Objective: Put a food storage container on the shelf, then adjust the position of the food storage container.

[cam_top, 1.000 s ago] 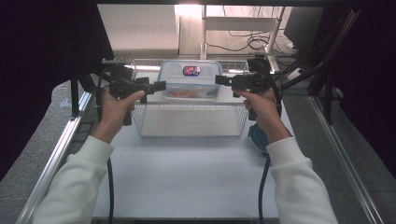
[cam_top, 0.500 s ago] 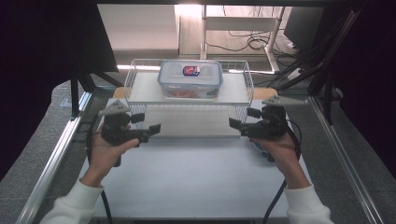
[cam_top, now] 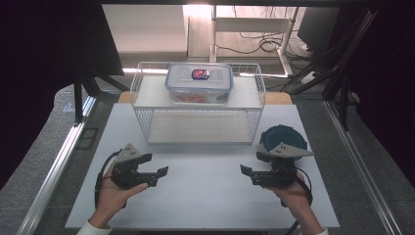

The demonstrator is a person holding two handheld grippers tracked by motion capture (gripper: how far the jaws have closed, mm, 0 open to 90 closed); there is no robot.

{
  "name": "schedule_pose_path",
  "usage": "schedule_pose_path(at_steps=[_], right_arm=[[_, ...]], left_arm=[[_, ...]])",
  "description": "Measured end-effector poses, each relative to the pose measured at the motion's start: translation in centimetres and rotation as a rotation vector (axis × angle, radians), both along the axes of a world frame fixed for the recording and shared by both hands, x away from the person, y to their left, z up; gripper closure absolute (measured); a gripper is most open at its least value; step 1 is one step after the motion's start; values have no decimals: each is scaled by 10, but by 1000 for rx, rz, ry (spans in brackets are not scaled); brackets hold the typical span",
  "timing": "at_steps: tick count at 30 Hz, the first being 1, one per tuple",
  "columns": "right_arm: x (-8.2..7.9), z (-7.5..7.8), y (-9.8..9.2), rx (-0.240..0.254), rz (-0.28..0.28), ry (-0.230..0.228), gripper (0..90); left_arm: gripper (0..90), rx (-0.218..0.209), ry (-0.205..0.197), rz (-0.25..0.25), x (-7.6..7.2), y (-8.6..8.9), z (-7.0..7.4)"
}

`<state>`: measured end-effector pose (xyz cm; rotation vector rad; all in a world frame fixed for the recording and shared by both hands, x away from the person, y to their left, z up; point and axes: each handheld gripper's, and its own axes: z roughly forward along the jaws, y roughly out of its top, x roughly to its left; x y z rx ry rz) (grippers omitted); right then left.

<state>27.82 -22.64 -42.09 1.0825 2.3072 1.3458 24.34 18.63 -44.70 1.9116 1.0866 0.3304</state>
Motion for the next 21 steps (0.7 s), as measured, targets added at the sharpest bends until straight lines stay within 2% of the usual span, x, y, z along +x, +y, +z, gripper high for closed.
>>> schedule_pose_path(at_steps=[6, 9, 12, 17, 21], right_arm=[[-2, -25, -3, -4, -13, 72, 234], [-2, -34, -3, -14, -9, 88, 274], [0, -37, -3, -16, 4, 100, 279], [1, -38, -3, -19, 6, 102, 280], [1, -38, -3, -28, 6, 101, 280]], left_arm=[[227, 52, 25, 25, -4, 4, -16], [226, 63, 39, 35, -5, 5, -22], [229, 64, 26, 56, -5, 7, -23], [230, 41, 40, 57, -4, 9, -23], [226, 40, 45, 52, -3, 10, -23]])
